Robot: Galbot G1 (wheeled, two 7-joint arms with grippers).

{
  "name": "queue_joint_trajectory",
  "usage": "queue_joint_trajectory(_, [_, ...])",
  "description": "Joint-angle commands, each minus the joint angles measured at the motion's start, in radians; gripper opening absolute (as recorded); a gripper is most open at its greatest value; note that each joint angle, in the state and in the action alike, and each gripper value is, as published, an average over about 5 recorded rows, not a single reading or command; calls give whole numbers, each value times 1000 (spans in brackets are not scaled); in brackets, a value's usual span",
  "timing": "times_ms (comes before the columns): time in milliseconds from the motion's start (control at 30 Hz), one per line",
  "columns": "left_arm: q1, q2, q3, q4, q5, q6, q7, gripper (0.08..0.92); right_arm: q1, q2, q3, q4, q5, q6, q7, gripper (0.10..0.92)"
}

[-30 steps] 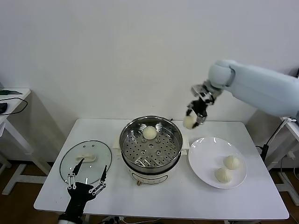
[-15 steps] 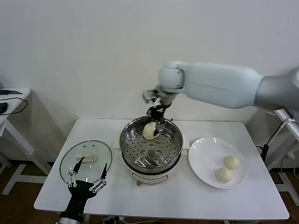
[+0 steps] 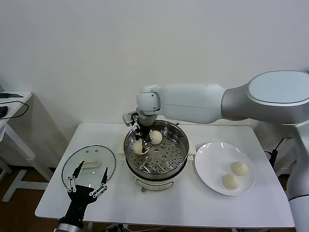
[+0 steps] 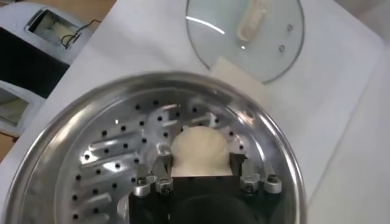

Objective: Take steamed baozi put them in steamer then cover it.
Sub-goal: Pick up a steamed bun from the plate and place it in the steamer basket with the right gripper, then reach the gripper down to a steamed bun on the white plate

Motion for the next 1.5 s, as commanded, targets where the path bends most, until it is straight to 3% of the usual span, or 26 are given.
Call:
queue_joint_trajectory(33, [1, 0, -6, 0, -4, -2, 0, 823, -35, 54, -20, -23, 3, -17, 32, 628])
queue_joint_trajectory(200, [3, -1, -9, -2, -5, -2, 0, 823, -35, 34, -13, -5, -8, -17, 29, 660])
queue_joint_trajectory(367, [6, -2, -8, -5, -5, -1, 0, 823, 15, -64, 15, 71, -27, -16, 20, 781])
queue_joint_trajectory(667, [1, -1, 12, -8, -1, 5, 0, 823, 138, -493, 145, 286, -182, 53, -158, 822])
queue_joint_trajectory(1000, [12, 4, 25, -11, 10, 9, 0, 823, 31, -906, 208, 224, -441, 283, -328, 823])
queue_joint_trajectory(1233, [25, -6, 27, -14, 27, 9, -1, 823, -206, -1001, 236, 194, -527, 343, -262, 823])
queue_joint_trajectory(1500, [36, -14, 33, -18, 39, 13, -3, 823, -422, -988, 352, 180, -604, 334, -206, 823])
